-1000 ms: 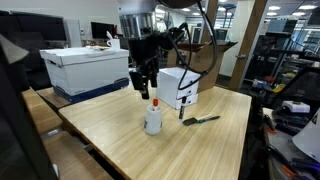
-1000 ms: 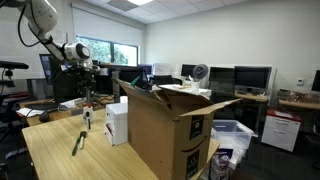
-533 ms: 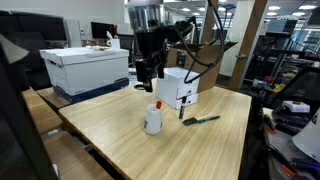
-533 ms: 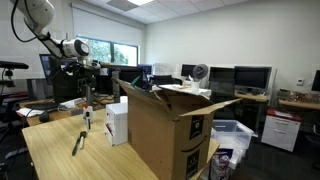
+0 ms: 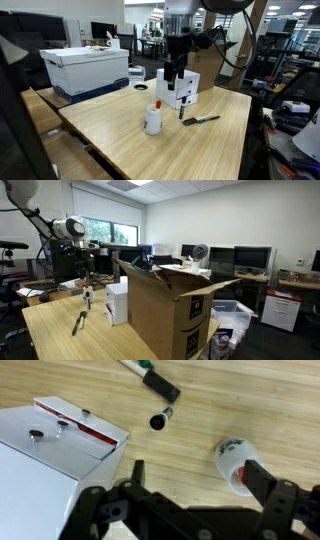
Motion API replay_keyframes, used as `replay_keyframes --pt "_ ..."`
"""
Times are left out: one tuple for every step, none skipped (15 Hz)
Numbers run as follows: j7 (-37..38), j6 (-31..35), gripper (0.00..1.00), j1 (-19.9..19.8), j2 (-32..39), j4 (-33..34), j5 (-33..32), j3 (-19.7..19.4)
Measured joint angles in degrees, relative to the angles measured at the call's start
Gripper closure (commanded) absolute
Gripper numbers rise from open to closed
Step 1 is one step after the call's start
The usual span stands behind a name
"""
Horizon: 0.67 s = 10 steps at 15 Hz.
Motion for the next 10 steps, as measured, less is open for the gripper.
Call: replay_keyframes --pt "0.00 1.06 0.00 -0.49 -0.96 -1.64 0.00 0.00" --pt "0.00 2.03 0.00 -0.92 -1.71 -3.07 0.00 -0.01" --pt "0.00 3.09 0.00 -1.40 -2.43 -4.61 0.01 0.00" --pt "0.00 3.88 0.00 -1.78 -2.92 -5.80 0.03 -0.01" --pt "0.00 4.69 0.00 -2.21 -3.32 -7.03 0.04 0.00" --pt "0.00 5.42 0.00 -2.52 -3.54 -7.98 0.08 0.00" --pt "0.00 6.08 0.00 -2.82 -3.67 -8.81 0.15 0.00" --pt "0.00 6.71 0.00 -3.11 -3.73 -9.56 0.28 0.00" --pt "0.00 7.29 0.00 -3.34 -3.73 -10.15 0.38 0.00" --pt "-0.01 7.93 0.00 -3.58 -3.74 -10.72 0.42 0.00"
